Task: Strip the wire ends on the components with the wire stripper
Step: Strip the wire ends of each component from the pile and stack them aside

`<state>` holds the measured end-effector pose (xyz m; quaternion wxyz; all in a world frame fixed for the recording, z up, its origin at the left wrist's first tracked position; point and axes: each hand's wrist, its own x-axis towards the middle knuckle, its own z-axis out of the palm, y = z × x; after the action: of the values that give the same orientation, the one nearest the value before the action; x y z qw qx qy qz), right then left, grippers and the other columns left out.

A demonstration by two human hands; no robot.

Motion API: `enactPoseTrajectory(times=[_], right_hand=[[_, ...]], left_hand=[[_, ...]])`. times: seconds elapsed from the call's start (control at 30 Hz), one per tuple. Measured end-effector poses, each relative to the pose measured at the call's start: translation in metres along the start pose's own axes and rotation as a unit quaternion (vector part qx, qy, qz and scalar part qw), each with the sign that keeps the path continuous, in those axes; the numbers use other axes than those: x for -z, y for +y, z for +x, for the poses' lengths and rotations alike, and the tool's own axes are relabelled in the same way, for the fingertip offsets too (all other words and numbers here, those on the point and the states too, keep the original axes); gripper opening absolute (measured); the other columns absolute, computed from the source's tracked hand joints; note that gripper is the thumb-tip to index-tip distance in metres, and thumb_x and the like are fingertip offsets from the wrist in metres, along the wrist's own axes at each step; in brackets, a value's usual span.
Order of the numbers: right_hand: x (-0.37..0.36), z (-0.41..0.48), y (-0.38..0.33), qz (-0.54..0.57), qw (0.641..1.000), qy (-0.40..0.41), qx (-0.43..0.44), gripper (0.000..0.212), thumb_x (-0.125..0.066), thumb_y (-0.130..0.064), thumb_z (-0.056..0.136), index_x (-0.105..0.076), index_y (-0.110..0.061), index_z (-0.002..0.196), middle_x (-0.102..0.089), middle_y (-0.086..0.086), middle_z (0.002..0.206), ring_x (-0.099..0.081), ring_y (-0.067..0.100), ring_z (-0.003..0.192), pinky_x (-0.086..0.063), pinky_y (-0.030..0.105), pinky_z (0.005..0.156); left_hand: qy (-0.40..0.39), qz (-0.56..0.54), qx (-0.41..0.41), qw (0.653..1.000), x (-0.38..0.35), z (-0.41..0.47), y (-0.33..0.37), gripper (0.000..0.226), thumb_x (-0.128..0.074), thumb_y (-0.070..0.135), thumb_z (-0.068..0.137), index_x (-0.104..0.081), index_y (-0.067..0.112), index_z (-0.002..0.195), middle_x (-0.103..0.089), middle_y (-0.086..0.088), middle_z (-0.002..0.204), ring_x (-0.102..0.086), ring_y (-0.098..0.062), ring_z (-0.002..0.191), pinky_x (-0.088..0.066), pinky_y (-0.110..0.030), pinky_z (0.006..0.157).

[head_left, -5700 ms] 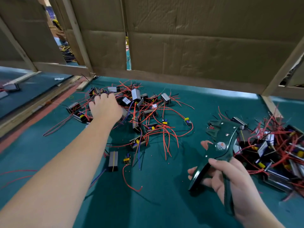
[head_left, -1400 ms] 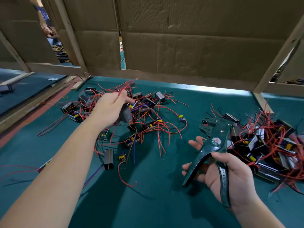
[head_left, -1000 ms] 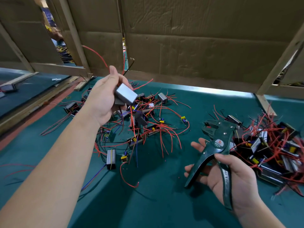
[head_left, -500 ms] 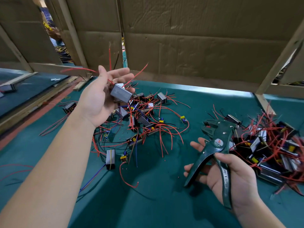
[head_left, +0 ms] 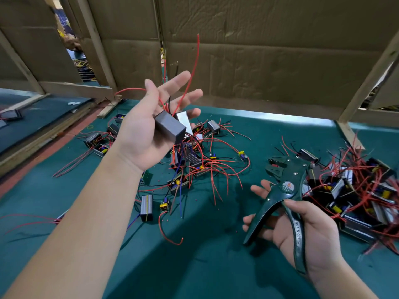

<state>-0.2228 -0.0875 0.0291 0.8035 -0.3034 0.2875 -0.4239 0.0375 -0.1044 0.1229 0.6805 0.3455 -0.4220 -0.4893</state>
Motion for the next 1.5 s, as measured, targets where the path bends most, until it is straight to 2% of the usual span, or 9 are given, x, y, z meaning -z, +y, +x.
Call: enactPoseTrajectory(times=[0.07, 0.23, 0.33, 0.47, 0.7, 0.83, 1.0, 1.2, 1.5], right_hand=[[-0.001, 0.0, 0.0, -0.003, 1.0, 0.007, -0.001, 0.112, -0.089, -0.034, 0.026, -0.054, -0.003, 0.128, -0.063, 0.017, 0.124, -0.063, 0.047, 0.067, -0.055, 0.056, 0.06], [0.003, 0.001, 0.002, 0.001, 1.0, -0.007, -0.002, 0.085, -0.072, -0.033, 0.052, -0.052, -0.004, 0.13, -0.063, 0.016, 0.125, -0.063, 0.047, 0.067, -0.054, 0.057, 0.061], [0.0, 0.0, 0.001, -0.006, 1.0, 0.004, 0.002, 0.07, -0.06, -0.03, 0.063, -0.053, -0.005, 0.128, -0.061, 0.017, 0.127, -0.063, 0.047, 0.068, -0.053, 0.059, 0.064], [0.002, 0.001, 0.002, -0.014, 1.0, 0.004, -0.003, 0.099, -0.082, -0.033, 0.04, -0.053, -0.005, 0.13, -0.061, 0.017, 0.128, -0.063, 0.048, 0.069, -0.054, 0.058, 0.063], [0.003, 0.001, 0.001, -0.014, 1.0, -0.013, 0.004, 0.094, -0.079, -0.032, 0.045, -0.052, -0.006, 0.131, -0.061, 0.018, 0.128, -0.063, 0.048, 0.069, -0.054, 0.059, 0.065], [0.004, 0.001, 0.002, -0.013, 1.0, -0.005, 0.009, 0.1, -0.084, -0.035, 0.039, -0.053, -0.005, 0.129, -0.063, 0.018, 0.125, -0.063, 0.048, 0.069, -0.055, 0.058, 0.064], [0.007, 0.001, 0.002, -0.004, 1.0, 0.003, 0.015, 0.062, -0.044, -0.023, 0.07, -0.053, -0.006, 0.129, -0.063, 0.017, 0.124, -0.063, 0.046, 0.067, -0.055, 0.057, 0.064], [0.001, -0.001, 0.0, -0.008, 1.0, 0.0, 0.013, 0.091, -0.078, -0.034, 0.044, -0.054, -0.004, 0.126, -0.062, 0.02, 0.125, -0.064, 0.047, 0.067, -0.055, 0.058, 0.063], [0.0, -0.002, -0.001, -0.002, 1.0, 0.0, 0.011, 0.094, -0.08, -0.032, 0.042, -0.053, -0.003, 0.127, -0.062, 0.021, 0.124, -0.063, 0.048, 0.067, -0.055, 0.057, 0.062]], left_hand=[[0.053, 0.171, -0.031, 0.983, -0.001, -0.001, -0.002, 0.057, -0.015, 0.041, 0.105, -0.069, 0.023, 0.106, -0.071, 0.005, 0.104, -0.062, -0.01, 0.094, -0.05, -0.025, 0.081], [0.183, 0.587, -0.12, 0.779, 0.012, 0.001, -0.017, 0.043, -0.029, 0.033, 0.105, -0.07, 0.035, 0.094, -0.055, 0.007, 0.122, -0.046, -0.007, 0.123, -0.033, -0.029, 0.104], [0.19, 0.462, -0.131, 0.856, 0.008, -0.002, -0.017, 0.045, -0.026, 0.038, 0.105, -0.069, 0.035, 0.091, -0.061, 0.027, 0.102, -0.054, 0.013, 0.101, -0.036, -0.004, 0.089], [0.21, 0.075, 0.059, 0.973, -0.007, -0.001, -0.013, 0.054, -0.019, 0.055, 0.1, -0.068, 0.031, 0.099, -0.072, -0.005, 0.102, -0.07, -0.019, 0.089, -0.058, -0.037, 0.061], [0.116, -0.26, 0.167, 0.944, -0.016, -0.007, -0.015, 0.061, -0.028, 0.048, 0.102, -0.045, -0.006, 0.126, -0.061, -0.035, 0.114, -0.066, -0.043, 0.096, -0.058, -0.05, 0.073], [0.074, -0.266, 0.174, 0.945, -0.02, -0.01, -0.015, 0.048, -0.043, 0.02, 0.096, -0.04, -0.017, 0.126, -0.05, -0.036, 0.13, -0.058, -0.047, 0.112, -0.056, -0.05, 0.083], [0.015, -0.167, 0.119, 0.979, -0.028, -0.013, -0.023, 0.039, -0.05, 0.011, 0.085, -0.051, -0.004, 0.121, -0.064, -0.021, 0.12, -0.063, -0.03, 0.112, -0.055, -0.032, 0.09], [-0.066, -0.119, 0.071, 0.988, -0.03, -0.019, -0.027, 0.038, -0.046, 0.017, 0.089, -0.051, 0.003, 0.124, -0.069, -0.01, 0.115, -0.067, -0.021, 0.104, -0.055, -0.03, 0.087], [-0.1, -0.097, 0.053, 0.989, -0.03, -0.02, -0.029, 0.035, -0.047, 0.022, 0.09, -0.053, 0.011, 0.123, -0.068, -0.003, 0.118, -0.067, -0.019, 0.104, -0.052, -0.032, 0.093]])
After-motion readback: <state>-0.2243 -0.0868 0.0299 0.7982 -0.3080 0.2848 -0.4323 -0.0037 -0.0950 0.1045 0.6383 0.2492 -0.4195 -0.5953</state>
